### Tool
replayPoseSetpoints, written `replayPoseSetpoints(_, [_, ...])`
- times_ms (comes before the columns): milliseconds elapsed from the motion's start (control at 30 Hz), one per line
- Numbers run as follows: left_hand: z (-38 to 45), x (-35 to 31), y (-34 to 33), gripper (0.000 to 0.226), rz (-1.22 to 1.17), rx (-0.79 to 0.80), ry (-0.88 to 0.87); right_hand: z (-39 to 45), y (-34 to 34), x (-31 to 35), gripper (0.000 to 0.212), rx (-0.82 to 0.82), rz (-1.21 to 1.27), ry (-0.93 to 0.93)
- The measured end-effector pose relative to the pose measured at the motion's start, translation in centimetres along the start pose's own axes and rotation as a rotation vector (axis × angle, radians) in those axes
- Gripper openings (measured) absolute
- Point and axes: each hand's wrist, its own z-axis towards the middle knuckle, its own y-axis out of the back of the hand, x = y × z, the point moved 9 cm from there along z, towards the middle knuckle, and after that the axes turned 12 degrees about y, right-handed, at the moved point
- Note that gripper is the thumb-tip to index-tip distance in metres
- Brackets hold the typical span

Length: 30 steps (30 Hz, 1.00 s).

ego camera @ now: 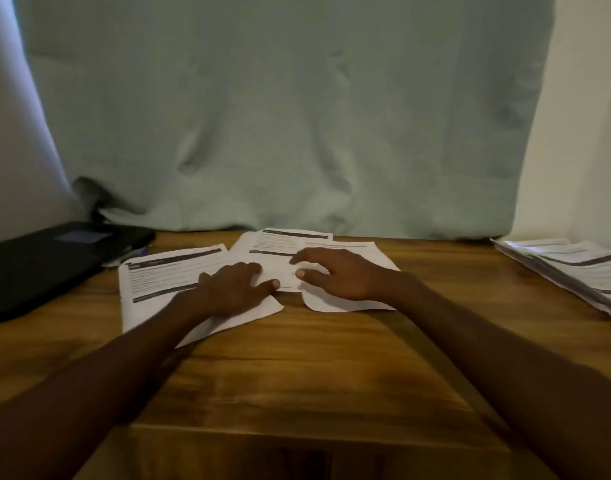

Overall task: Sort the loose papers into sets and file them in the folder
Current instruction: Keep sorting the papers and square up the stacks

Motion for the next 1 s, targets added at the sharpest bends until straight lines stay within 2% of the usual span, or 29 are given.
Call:
replayPoseSetpoints(67, [0.2,1.3,0.2,0.07,-0.051,-0.037,-0.045,1.6,-1.7,-0.5,0.043,0.063,-0.043,-0.025])
replayPoseSetpoints(100, [0.2,1.3,0.7,0.062,-0.062,-0.061,-0.073,1.9,-1.9,-1.3,0.041,0.04,-0.071,-0.051])
replayPoseSetpoints(200, [1.2,1.3,2.2,0.048,-0.057,-0.074,-0.119,2.3,-1.3,-3.2,0.034,-0.153,-0.213,-0.091])
replayPoseSetpoints(300, [3.0,1.3,2.8,0.062,0.02,-0.106,-0.087,2.2,-0.8,-4.1,0.035,-0.182,-0.283,-0.161])
replayPoseSetpoints(400, [4.7,2.0,1.6,0.075,0.037,-0.088,-0.081,2.5,-2.0,-2.5,0.029,-0.095,-0.265,-0.02])
replayPoseSetpoints(467, [5.5,2.7,0.3,0.075,-0.035,0.006,-0.104,2.6,-3.3,-1.6,0.045,0.015,-0.135,-0.006])
replayPoseSetpoints(534, [6.2,3.3,0.2,0.069,-0.07,0.043,-0.129,2.6,-3.5,-1.9,0.053,0.065,-0.132,-0.094])
replayPoseSetpoints(634, [6.7,4.6,1.1,0.077,-0.104,0.019,-0.112,2.4,-1.6,-2.7,0.048,0.01,-0.227,-0.187])
replayPoseSetpoints(700, [6.7,5.3,1.9,0.069,-0.164,-0.027,-0.068,2.0,-0.6,-3.6,0.045,-0.038,-0.278,-0.252])
replayPoseSetpoints(800, [6.1,4.8,2.0,0.061,-0.072,-0.1,-0.033,1.4,-0.4,-4.5,0.05,-0.097,-0.314,-0.317])
replayPoseSetpoints(867, [5.7,4.2,0.8,0.073,-0.022,-0.033,-0.02,1.6,-1.4,-4.1,0.063,-0.086,-0.245,-0.297])
replayPoseSetpoints(934, [5.5,3.8,-0.2,0.089,-0.025,0.063,-0.033,2.0,-3.4,-3.5,0.085,0.004,-0.115,-0.286])
replayPoseSetpoints(1000, [5.9,4.1,-0.2,0.099,-0.036,0.094,-0.033,2.4,-4.5,-3.4,0.096,0.072,-0.052,-0.332])
